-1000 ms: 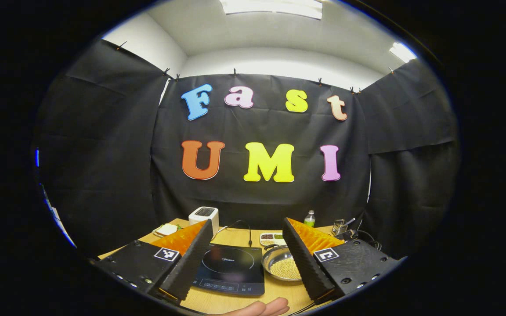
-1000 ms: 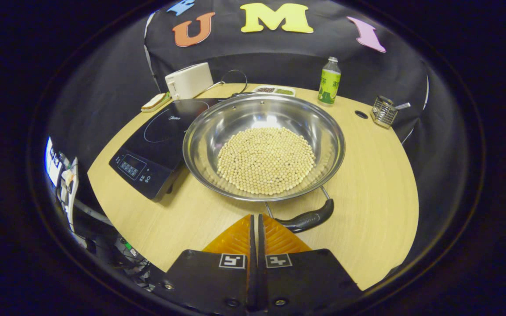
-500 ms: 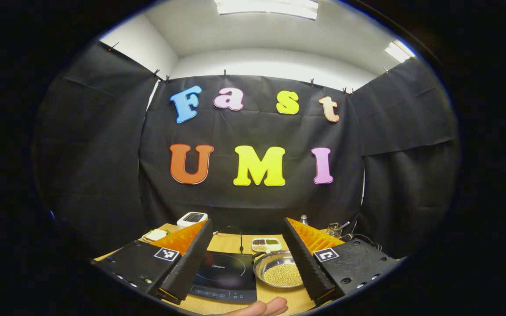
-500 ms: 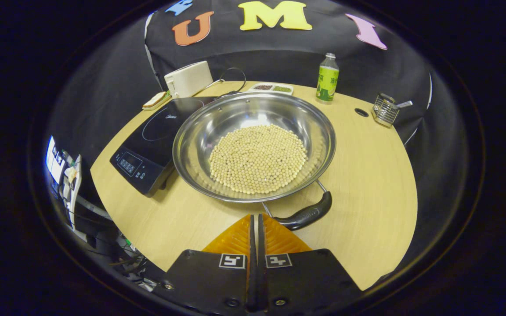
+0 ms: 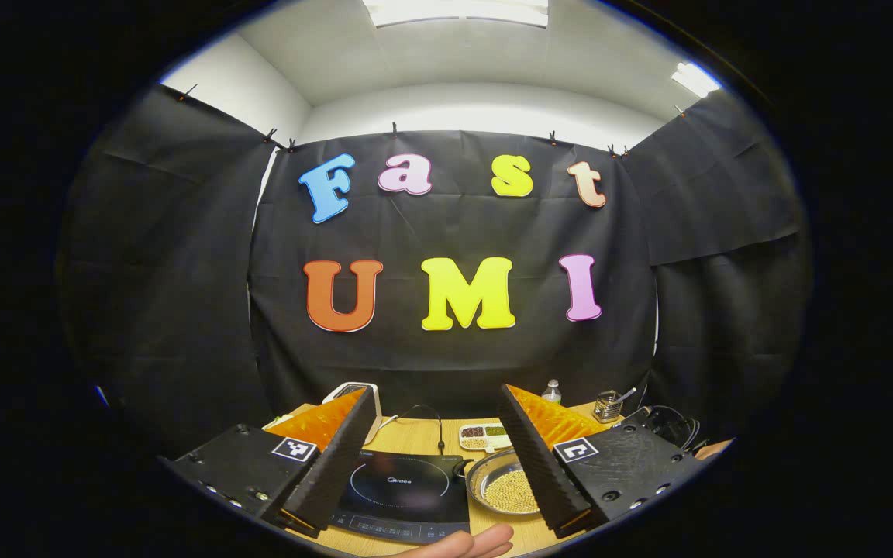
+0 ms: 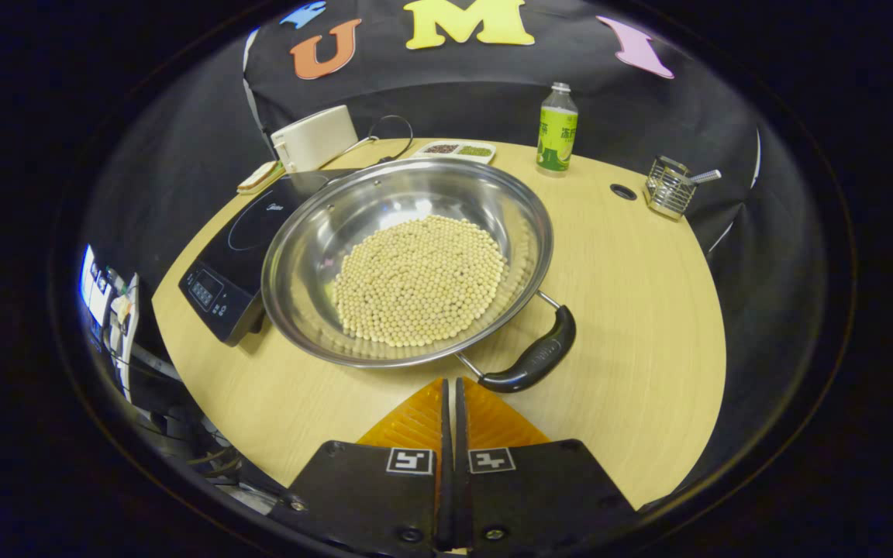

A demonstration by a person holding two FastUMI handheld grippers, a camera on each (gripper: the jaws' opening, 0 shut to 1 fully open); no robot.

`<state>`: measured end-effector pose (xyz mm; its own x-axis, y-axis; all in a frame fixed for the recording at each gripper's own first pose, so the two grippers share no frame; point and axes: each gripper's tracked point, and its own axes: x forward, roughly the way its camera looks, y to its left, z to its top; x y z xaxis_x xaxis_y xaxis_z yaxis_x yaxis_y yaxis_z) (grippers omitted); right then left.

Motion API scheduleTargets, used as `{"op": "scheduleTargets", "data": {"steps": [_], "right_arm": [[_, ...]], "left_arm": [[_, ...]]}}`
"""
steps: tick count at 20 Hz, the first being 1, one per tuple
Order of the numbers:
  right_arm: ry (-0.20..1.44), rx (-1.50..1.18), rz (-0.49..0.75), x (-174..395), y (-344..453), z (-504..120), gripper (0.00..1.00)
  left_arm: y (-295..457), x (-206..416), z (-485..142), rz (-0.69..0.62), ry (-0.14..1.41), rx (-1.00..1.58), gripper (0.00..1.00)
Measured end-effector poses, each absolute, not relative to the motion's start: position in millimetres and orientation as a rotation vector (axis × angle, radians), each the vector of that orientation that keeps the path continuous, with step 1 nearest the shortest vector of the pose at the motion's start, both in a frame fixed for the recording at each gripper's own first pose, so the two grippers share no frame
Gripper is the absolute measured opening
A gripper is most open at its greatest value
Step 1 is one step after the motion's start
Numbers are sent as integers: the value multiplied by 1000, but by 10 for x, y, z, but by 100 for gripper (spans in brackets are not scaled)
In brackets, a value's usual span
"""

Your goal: First push the handle of the pot to place it horizontally, then grasp the pot with both hands and set it on the induction cooktop.

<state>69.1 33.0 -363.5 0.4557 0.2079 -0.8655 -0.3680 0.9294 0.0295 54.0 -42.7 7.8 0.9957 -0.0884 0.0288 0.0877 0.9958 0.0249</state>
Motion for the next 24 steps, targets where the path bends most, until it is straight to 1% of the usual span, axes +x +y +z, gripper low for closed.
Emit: {"op": "scheduleTargets", "data": {"steps": [4, 9, 10, 11, 12, 13, 14, 15, 19, 20, 21, 24], "right_arm": [[1038, -162, 318, 914, 143, -3629, 4], [998, -217, 258, 1197, -34, -3641, 4], [990, -224, 255, 1233, -40, -3642, 0], [983, -233, 255, 1278, -41, -3640, 0], [977, -241, 250, 1311, -59, -3646, 4], [970, -248, 243, 1348, -73, -3644, 4], [964, -254, 236, 1383, -93, -3643, 0], [961, -257, 233, 1401, -108, -3641, 4], [931, -219, 236, 1419, -113, -3623, 4], [905, -200, 241, 1423, -114, -3598, 1], [884, -171, 243, 1393, -117, -3586, 4], [847, -118, 214, 1288, -250, -3558, 4]], "left_arm": [[-447, 674, 116, -106, -37, 22, 95], [-338, 873, -16, -73, -16, 52, 95], [-334, 933, -67, -70, -8, 50, 95], [-357, 974, -109, -78, 0, 47, 95], [-384, 1016, -145, -86, 10, 43, 95], [-387, 1047, -185, -88, 20, 42, 95], [-393, 1070, -208, -91, 25, 40, 95], [-417, 1097, -234, -97, 33, 39, 95], [-498, 1201, -487, -120, 89, 22, 95], [-529, 1232, -568, -127, 106, 10, 95], [-564, 1258, -651, -137, 126, -1, 95], [-610, 1338, -912, -148, 191, -11, 95]]}}
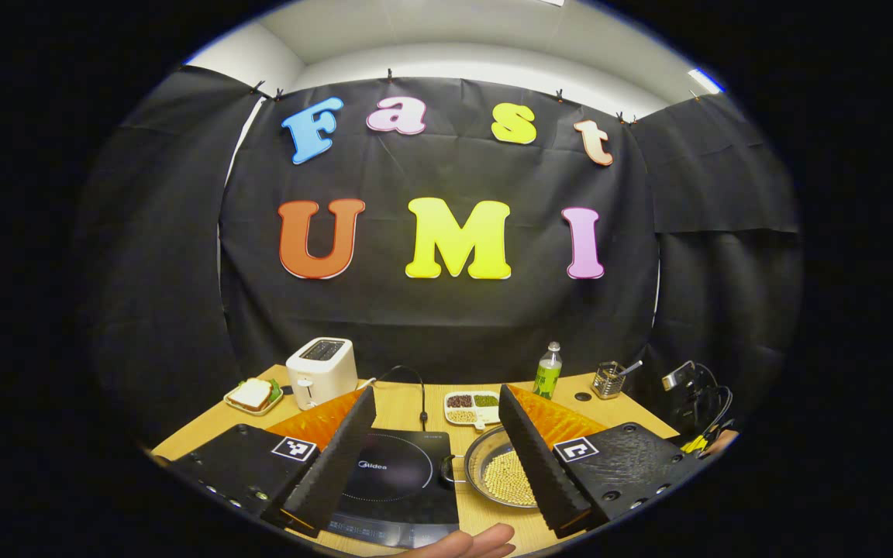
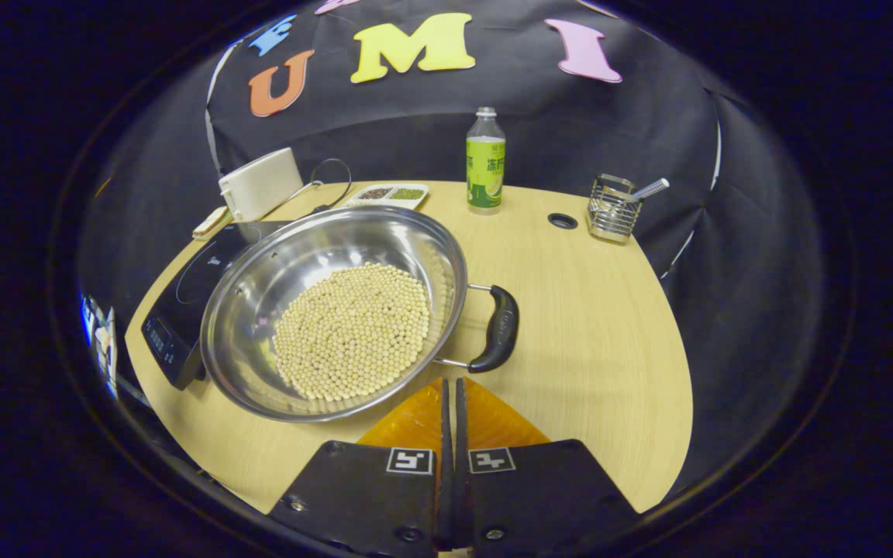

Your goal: First push the handle of the pot to place it horizontally, then grasp the pot with both hands and set it on the induction cooktop.

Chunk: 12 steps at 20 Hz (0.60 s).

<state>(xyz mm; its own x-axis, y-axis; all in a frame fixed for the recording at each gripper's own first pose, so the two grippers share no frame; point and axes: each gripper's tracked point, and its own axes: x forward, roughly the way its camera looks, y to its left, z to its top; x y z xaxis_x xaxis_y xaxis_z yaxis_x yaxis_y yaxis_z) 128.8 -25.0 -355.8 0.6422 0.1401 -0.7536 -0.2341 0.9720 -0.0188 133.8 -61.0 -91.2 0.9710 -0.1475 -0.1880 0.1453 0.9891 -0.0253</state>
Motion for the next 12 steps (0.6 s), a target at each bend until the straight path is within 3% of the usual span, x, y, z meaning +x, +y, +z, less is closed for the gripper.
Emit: {"op": "scheduleTargets", "data": {"steps": [2, 5, 6, 10, 12], "right_arm": [[814, -118, 208, 1232, -321, -3495, 1], [711, -103, 171, 1229, -440, -3288, 4], [663, -100, 144, 1253, -495, -3202, 9], [580, -100, 81, 1269, -568, -2994, 100], [582, -80, 100, 1305, -483, -2964, 100]], "left_arm": [[-630, 1391, -1098, -146, 230, -21, 95], [-761, 1437, -1463, -180, 306, -37, 95], [-784, 1460, -1615, -188, 340, -36, 95], [-861, 1527, -2080, -198, 457, -23, 96], [-900, 1548, -2302, -202, 517, -11, 96]]}}
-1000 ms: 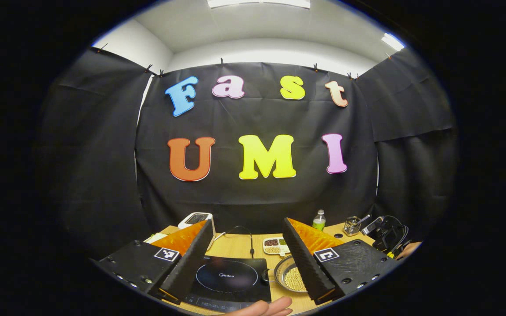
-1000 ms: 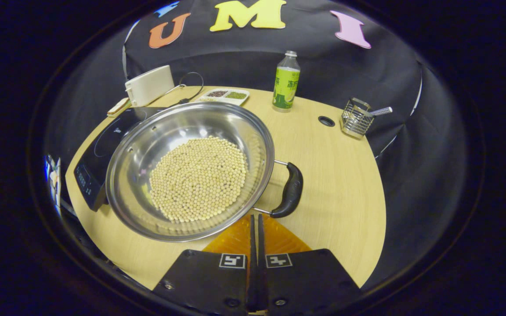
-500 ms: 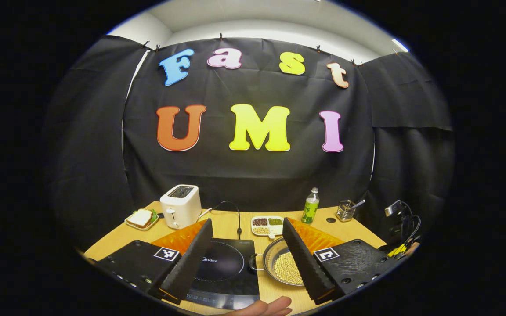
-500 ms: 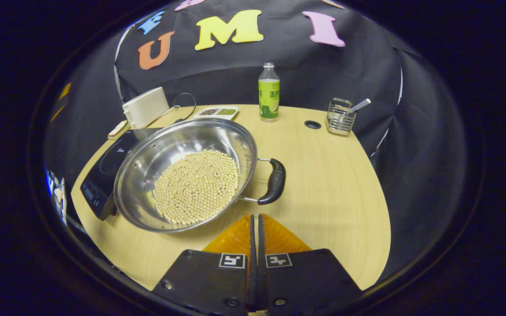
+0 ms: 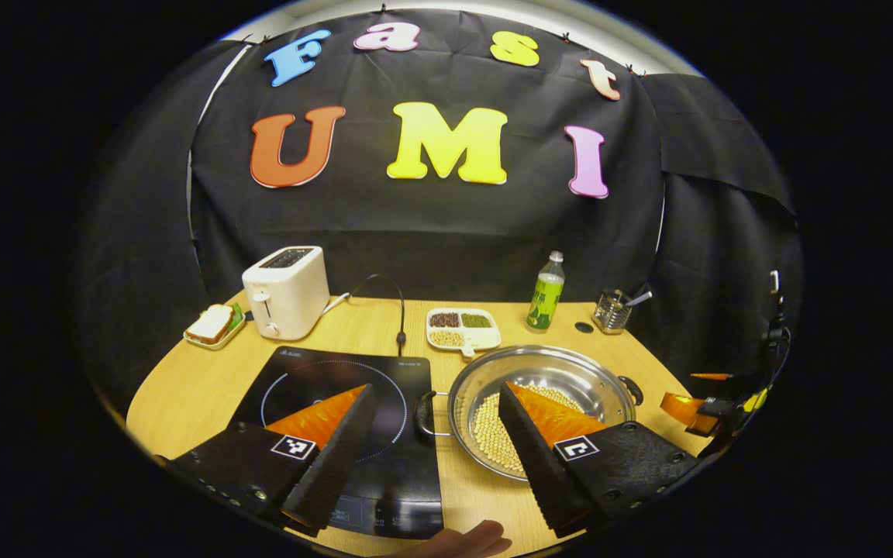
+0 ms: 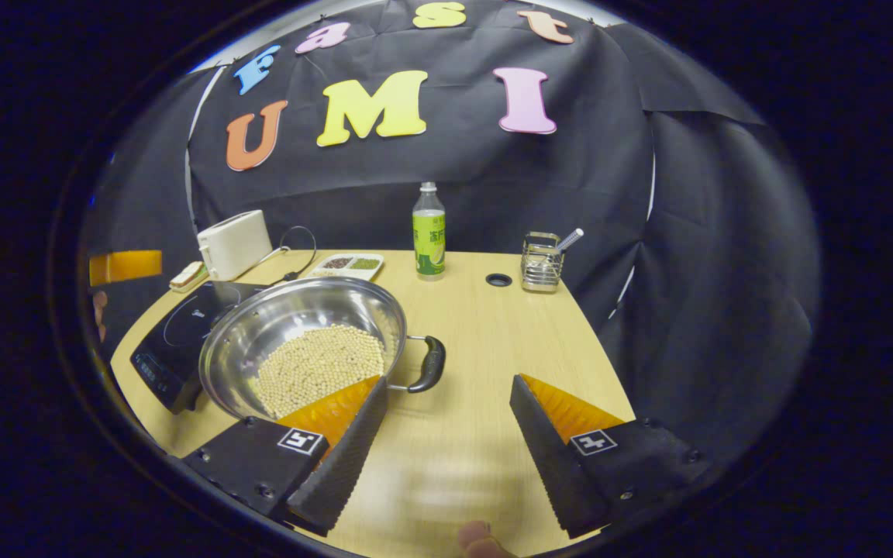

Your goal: First push the handle of the pot to place it horizontally, then grasp the pot with both hands and set it on the induction cooktop.

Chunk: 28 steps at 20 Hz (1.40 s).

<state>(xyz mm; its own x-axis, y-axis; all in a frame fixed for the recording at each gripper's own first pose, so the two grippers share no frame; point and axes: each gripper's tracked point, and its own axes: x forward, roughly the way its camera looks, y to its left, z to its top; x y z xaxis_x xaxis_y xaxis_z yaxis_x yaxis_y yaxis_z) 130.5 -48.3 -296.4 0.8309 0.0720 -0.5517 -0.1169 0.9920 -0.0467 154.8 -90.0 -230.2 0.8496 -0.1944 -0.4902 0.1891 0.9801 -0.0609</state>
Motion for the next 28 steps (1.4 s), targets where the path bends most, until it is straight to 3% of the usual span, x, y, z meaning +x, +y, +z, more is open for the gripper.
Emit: {"op": "scheduleTargets", "data": {"steps": [8, 15, 18, 20, 21, 22, 25, 28], "right_arm": [[663, 40, 126, 1599, -210, -3157, 100], [758, 92, 80, 1911, -195, -3463, 97], [800, 106, 112, 2022, -91, -3588, 90], [821, 102, 110, 2066, -73, -3647, 88], [821, 98, 102, 2094, -94, -3662, 84], [816, 90, 95, 2109, -116, -3676, 82], [811, 77, 79, 2136, -163, -3696, 63], [814, 75, 76, 2146, -165, -3713, 66]], "left_arm": [[-1030, 1713, -3004, -213, 751, 1, 96], [-1187, 1884, -3252, -246, 804, -3, 94], [-1120, 1987, -3298, -223, 814, 20, 93], [-1056, 2013, -3340, -204, 833, 30, 88], [-1046, 2016, -3382, -201, 845, 27, 79], [-1051, 2012, -3435, -199, 859, 23, 85], [-1048, 2067, -3482, -197, 849, 44, 78], [-1023, 2096, -3528, -183, 841, 108, 66]]}}
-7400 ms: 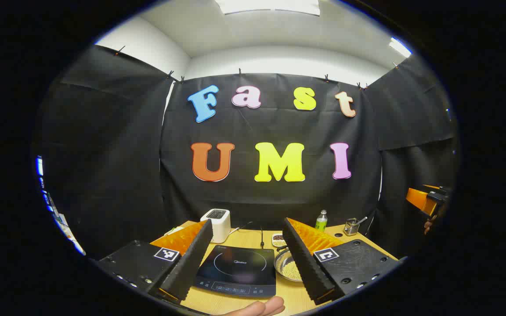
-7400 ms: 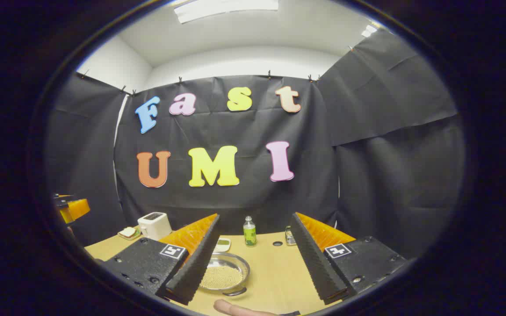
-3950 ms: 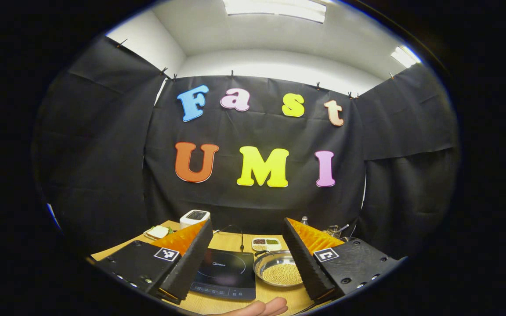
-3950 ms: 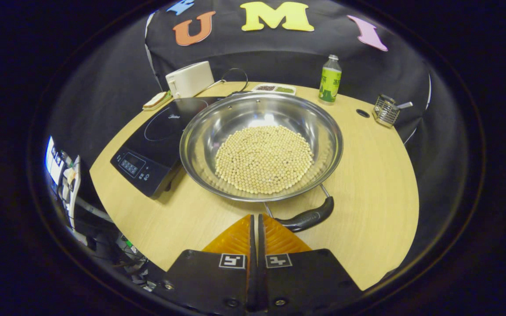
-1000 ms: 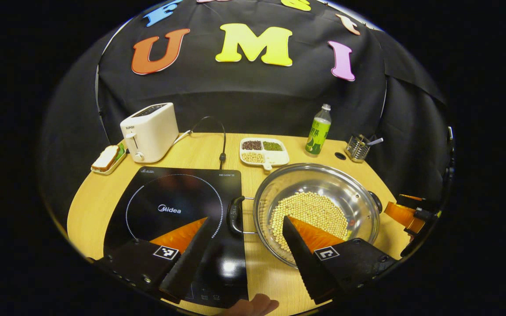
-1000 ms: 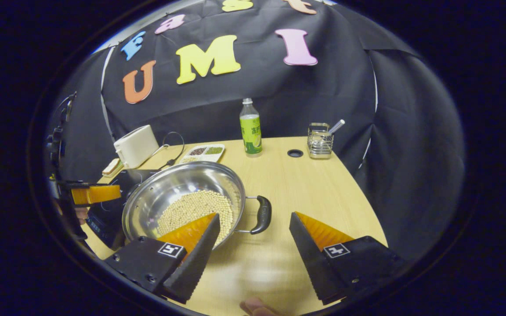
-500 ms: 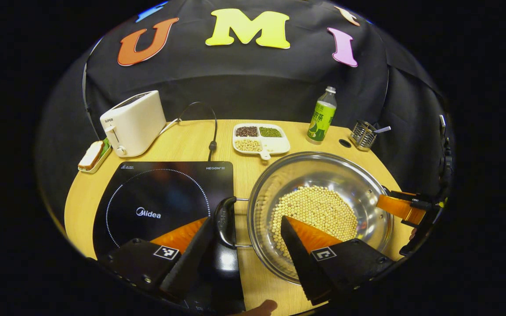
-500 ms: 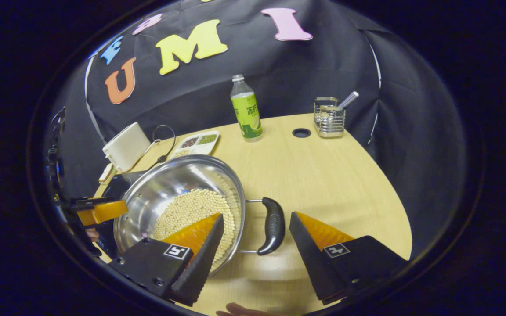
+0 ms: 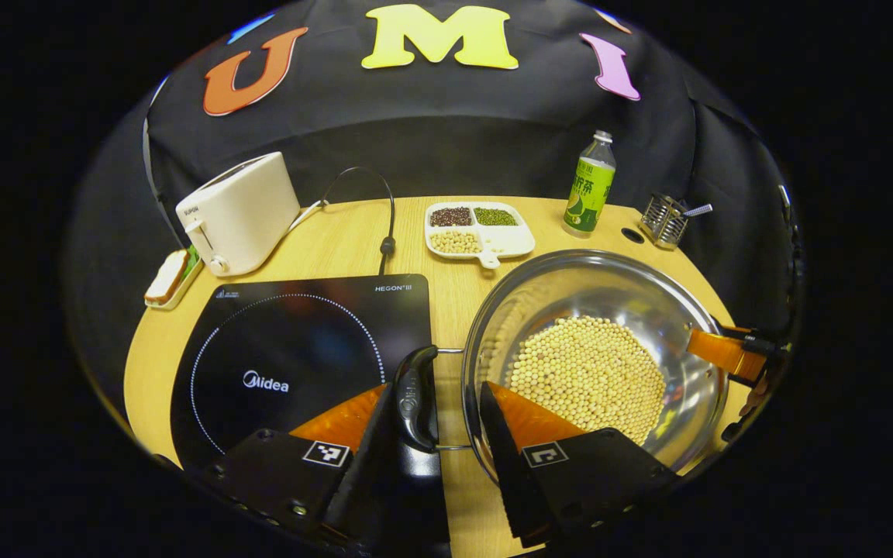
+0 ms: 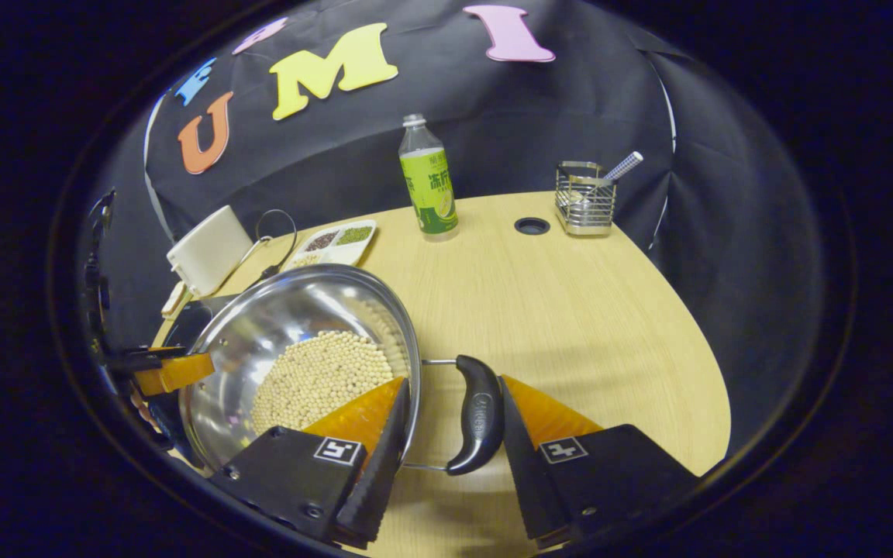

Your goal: First push the handle of the pot to place it horizontally, then grasp the pot with both hands and set it on the induction cooktop.

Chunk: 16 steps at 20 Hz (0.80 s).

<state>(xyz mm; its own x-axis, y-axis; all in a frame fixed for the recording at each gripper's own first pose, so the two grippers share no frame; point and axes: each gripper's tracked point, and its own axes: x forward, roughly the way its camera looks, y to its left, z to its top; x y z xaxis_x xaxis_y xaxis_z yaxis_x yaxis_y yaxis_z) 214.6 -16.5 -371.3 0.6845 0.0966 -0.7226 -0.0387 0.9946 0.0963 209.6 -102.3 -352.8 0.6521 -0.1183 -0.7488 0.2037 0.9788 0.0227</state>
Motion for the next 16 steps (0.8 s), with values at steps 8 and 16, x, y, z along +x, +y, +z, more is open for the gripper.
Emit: {"op": "scheduleTargets", "data": {"steps": [8, 16], "right_arm": [[807, 79, 61, 2141, -182, -3723, 65], [787, 39, 28, 1921, -370, -3515, 60]], "left_arm": [[-1018, 2109, -3528, -181, 800, 137, 60], [-1183, 1916, -3399, -212, 789, 117, 58]]}}
